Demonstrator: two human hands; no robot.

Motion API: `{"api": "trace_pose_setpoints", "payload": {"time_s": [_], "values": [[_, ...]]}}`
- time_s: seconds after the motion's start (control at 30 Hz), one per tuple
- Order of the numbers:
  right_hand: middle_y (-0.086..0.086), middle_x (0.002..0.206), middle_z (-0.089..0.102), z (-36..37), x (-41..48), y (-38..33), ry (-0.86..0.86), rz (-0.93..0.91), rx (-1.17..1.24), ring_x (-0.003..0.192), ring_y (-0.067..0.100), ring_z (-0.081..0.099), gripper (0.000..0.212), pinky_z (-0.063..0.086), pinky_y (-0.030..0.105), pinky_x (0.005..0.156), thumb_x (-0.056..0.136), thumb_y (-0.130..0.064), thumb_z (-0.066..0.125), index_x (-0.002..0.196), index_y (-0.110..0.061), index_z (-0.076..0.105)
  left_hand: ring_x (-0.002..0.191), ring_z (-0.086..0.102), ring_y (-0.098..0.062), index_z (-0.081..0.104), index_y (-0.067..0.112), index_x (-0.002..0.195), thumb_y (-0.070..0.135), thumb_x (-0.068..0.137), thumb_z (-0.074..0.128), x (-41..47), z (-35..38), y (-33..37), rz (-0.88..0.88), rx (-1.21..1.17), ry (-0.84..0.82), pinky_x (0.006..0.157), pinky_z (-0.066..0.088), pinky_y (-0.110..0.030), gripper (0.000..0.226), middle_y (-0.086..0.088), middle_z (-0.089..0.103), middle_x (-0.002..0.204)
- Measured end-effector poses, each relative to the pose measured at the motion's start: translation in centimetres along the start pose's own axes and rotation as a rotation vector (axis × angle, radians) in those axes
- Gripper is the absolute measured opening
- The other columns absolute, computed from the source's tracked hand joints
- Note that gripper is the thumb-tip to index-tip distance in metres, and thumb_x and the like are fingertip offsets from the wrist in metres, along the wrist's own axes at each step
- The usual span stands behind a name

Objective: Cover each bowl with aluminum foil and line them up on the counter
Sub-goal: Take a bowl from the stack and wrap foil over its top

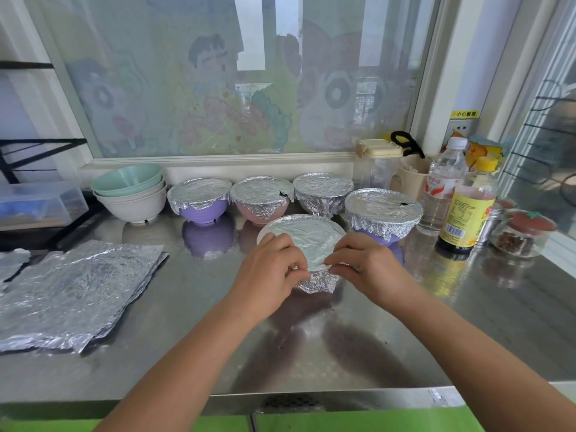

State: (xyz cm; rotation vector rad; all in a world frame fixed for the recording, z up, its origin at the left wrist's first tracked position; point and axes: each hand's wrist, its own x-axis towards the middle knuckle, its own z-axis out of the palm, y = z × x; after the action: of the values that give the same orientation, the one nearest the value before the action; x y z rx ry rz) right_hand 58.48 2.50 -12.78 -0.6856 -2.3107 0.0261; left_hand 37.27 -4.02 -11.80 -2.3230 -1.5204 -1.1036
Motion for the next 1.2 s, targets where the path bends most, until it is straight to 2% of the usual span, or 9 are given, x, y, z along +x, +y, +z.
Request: {"api": "trace_pose_setpoints", "payload": {"time_s": [0.23,0.37,0.47,0.63,0.83,0.9,1.03,1.13,1.2], "values": [[0.0,0.078,0.061,0.4,0.6,-0.8,0.021,0.006,-0.006,0.071,0.017,0.061,0.012,0.051,0.031,0.062,0.076,-0.021,0.071,0.081,-0.013,0.078,0.081,0.05,-0.02,0.067,0.019,0.075,0.026,0.066,0.086,0.0,0.6,-0.1,-0.008,-0.007,-0.014,0.066,0.049,-0.037,0.021,0.007,0.053,0.081],[0.001,0.084,0.063,0.2,0.3,-0.6,-0.007,0.006,0.016,0.075,0.017,0.063,0.015,0.048,0.023,0.07,0.077,-0.023,0.072,0.086,-0.013,0.078,0.078,0.05,-0.017,0.067,0.017,0.07,0.019,0.065,0.087,0.4,0.4,-0.3,-0.025,-0.046,-0.039,0.069,0.045,-0.033,0.021,0.009,0.052,0.077],[0.002,0.084,0.065,-0.5,0.3,0.1,0.019,0.009,0.008,0.075,0.019,0.064,0.014,0.048,0.027,0.07,0.077,-0.021,0.072,0.087,-0.013,0.079,0.078,0.05,-0.015,0.068,0.015,0.07,0.017,0.062,0.088,0.6,-0.2,-1.2,-0.034,-0.08,-0.048,0.07,0.038,-0.024,0.021,0.005,0.056,0.076],[0.001,0.078,0.063,0.0,0.6,-0.4,0.034,-0.012,-0.019,0.069,0.017,0.063,0.011,0.051,0.03,0.062,0.075,-0.02,0.072,0.081,-0.014,0.078,0.079,0.053,-0.017,0.071,0.014,0.075,0.021,0.063,0.088,0.3,0.3,-0.5,-0.022,-0.064,-0.023,0.07,0.04,-0.026,0.021,0.004,0.057,0.078],[0.002,0.077,0.062,0.6,0.5,-1.2,0.041,0.002,-0.011,0.069,0.019,0.062,0.012,0.055,0.033,0.058,0.074,-0.019,0.073,0.083,-0.013,0.078,0.078,0.043,-0.011,0.065,0.014,0.069,0.016,0.067,0.085,0.5,1.3,0.5,-0.02,-0.05,0.019,0.067,0.037,-0.023,0.02,0.006,0.054,0.075],[0.001,0.082,0.063,0.5,0.3,-1.1,0.021,0.007,0.005,0.074,0.018,0.062,0.015,0.054,0.03,0.064,0.076,-0.022,0.073,0.087,-0.013,0.078,0.077,0.047,-0.013,0.064,0.013,0.069,0.016,0.068,0.084,0.5,0.9,0.3,-0.011,-0.054,-0.012,0.067,0.037,-0.023,0.021,0.006,0.055,0.075],[0.001,0.087,0.066,-0.9,-0.1,-0.1,0.031,0.021,-0.004,0.081,0.014,0.061,0.017,0.042,0.01,0.078,0.077,-0.022,0.072,0.09,-0.013,0.078,0.076,0.051,-0.016,0.065,0.013,0.07,0.017,0.07,0.083,0.5,0.1,-0.9,0.023,-0.076,-0.043,0.069,0.038,-0.022,0.018,0.006,0.055,0.076],[0.001,0.085,0.066,-1.1,-0.1,0.1,0.012,0.012,-0.006,0.078,0.015,0.063,0.012,0.048,0.024,0.072,0.078,-0.02,0.071,0.085,-0.013,0.078,0.078,0.052,-0.015,0.068,0.014,0.074,0.02,0.07,0.082,0.4,0.0,-1.6,0.044,-0.081,-0.037,0.072,0.04,-0.022,0.016,0.005,0.057,0.079],[0.0,0.081,0.065,-0.6,0.1,0.1,0.021,-0.008,-0.019,0.075,0.016,0.062,0.01,0.047,0.027,0.069,0.077,-0.019,0.072,0.082,-0.014,0.078,0.08,0.051,-0.015,0.07,0.014,0.079,0.027,0.07,0.08,0.3,0.3,-1.3,0.054,-0.072,-0.033,0.074,0.04,-0.023,0.019,0.003,0.059,0.081]]}}
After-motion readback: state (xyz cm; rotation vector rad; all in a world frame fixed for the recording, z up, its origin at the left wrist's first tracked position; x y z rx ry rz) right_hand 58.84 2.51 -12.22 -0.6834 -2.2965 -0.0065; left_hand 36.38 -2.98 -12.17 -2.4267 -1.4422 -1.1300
